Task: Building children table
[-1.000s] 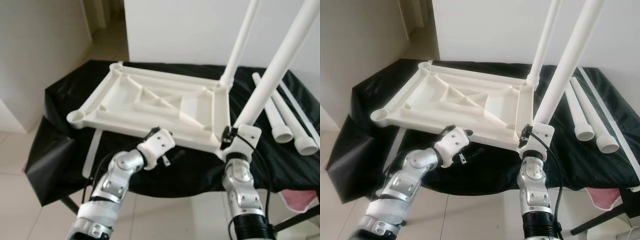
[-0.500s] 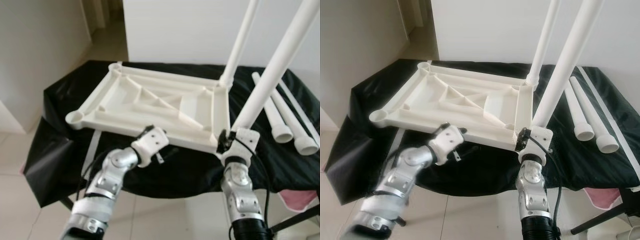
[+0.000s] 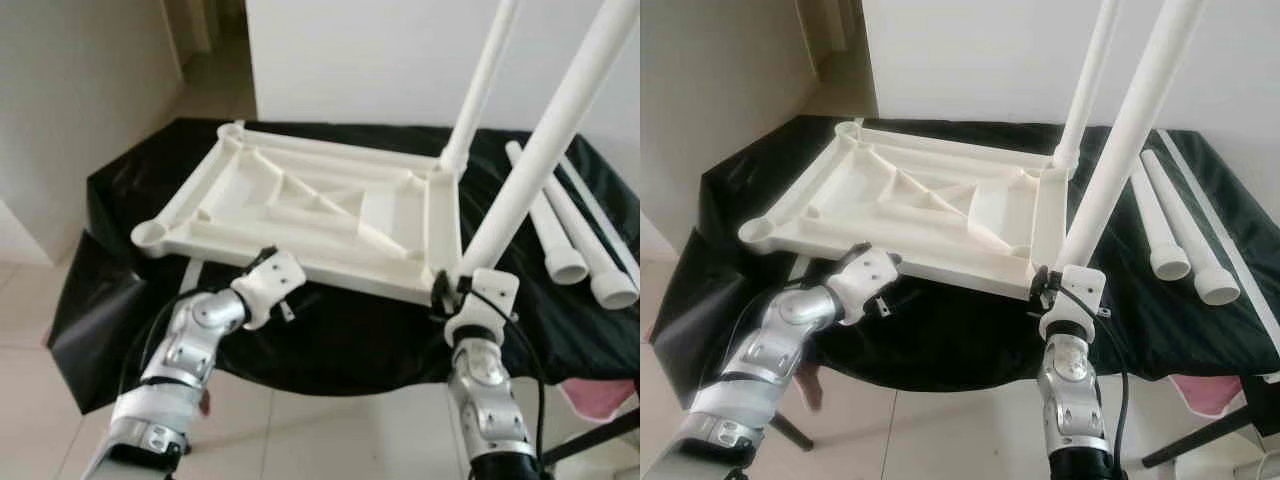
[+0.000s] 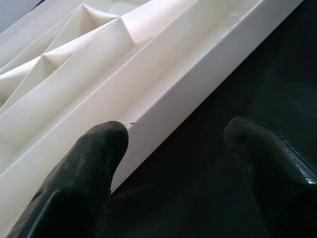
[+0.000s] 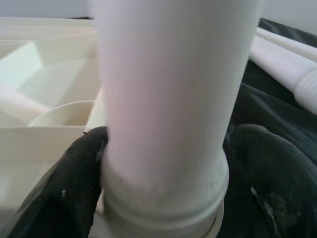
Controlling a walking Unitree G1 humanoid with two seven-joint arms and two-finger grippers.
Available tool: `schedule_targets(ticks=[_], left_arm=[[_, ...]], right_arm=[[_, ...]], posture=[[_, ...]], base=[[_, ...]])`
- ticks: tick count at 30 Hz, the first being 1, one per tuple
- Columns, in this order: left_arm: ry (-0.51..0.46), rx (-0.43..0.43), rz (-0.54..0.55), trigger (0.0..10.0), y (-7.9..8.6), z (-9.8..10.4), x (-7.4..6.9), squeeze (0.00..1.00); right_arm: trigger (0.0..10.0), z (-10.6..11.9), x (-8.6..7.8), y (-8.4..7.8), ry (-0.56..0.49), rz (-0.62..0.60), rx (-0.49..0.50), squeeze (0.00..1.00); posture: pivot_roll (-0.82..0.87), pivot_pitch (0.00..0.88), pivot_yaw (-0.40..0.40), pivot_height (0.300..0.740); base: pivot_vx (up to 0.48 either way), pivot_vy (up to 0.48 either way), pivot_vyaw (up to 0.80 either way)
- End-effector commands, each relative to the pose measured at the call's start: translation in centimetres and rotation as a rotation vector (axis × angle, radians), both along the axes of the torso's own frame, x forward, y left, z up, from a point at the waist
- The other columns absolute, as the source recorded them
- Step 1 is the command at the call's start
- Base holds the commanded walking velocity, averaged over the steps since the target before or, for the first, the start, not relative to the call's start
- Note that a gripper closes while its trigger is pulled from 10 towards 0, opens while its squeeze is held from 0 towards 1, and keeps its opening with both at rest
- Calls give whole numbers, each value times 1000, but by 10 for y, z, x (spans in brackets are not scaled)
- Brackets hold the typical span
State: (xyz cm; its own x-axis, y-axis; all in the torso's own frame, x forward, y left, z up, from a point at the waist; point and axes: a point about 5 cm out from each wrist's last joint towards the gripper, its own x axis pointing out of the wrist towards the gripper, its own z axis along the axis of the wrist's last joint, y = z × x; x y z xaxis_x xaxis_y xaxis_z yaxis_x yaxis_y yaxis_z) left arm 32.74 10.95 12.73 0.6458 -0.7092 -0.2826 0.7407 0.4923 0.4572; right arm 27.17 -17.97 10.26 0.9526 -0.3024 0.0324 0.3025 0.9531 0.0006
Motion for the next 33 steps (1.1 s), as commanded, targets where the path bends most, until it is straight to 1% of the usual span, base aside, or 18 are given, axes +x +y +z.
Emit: schedule_targets(ticks=[1, 2, 4, 8, 13, 16, 18, 19, 20, 23, 28, 29, 33], left_arm=[[-52, -37, 67, 10000, 0, 10, 10, 0], [-53, -46, 80, 10000, -2, 13, 13, 0], [-55, -50, 89, 10000, -4, 15, 16, 0], [-28, -83, 113, 10000, -15, 20, 26, 0], [-3, -91, 125, 10000, -17, 20, 29, 0], [34, -41, 134, 10000, -20, 14, 32, 0], [42, -31, 139, 10000, -20, 13, 34, 0], [70, -33, 173, 10000, -19, 12, 37, 0], [70, -33, 173, 10000, -19, 12, 37, 0], [135, -14, 239, 10000, -13, 10, 44, 0], [160, 1, 263, 10000, -10, 7, 46, 0], [196, -1, 315, 10000, -7, 5, 49, 0], [208, 2, 341, 10000, -8, 5, 51, 0]], right_arm=[[10000, -5, -9, -1, 2, 25, 1, 0], [10000, -6, -12, -2, -4, 34, -4, 0], [10000, -6, -15, -2, -11, 41, -6, 0], [10000, -9, -26, -4, -42, 63, -4, 0], [10000, -10, -30, -4, -50, 65, -1, 0], [10000, -11, -38, -3, -61, 78, 3, 0], [10000, -10, -40, -3, -67, 84, 5, 0], [10000, -8, -41, -3, -77, 94, 3, 0], [10000, -8, -41, -3, -77, 94, 3, 0], [10000, -5, -42, -10, -89, 95, -16, 0], [10000, -4, -41, -12, -93, 93, -22, 0], [10000, -2, -39, -14, -97, 94, -30, 0], [10000, 0, -37, -15, -100, 97, -34, 0]], posture=[[-24, 0, 22, 740], [-27, 0, 23, 740], [-34, 0, 30, 740], [-58, 0, 48, 740], [-68, 0, 52, 740], [-84, 0, 58, 740], [-87, 0, 61, 740], [-93, 0, 60, 740], [-93, 0, 60, 740], [-106, 0, 56, 740], [-112, 0, 52, 740], [-112, 0, 45, 740], [-111, 0, 40, 740]], base=[[0, 0, 0], [0, 0, 0], [0, 0, 0], [0, 0, 0], [0, 0, 0], [0, 0, 0], [0, 0, 0], [0, 0, 0], [0, 0, 0], [0, 0, 0], [0, 0, 0], [0, 0, 0], [0, 0, 0]])
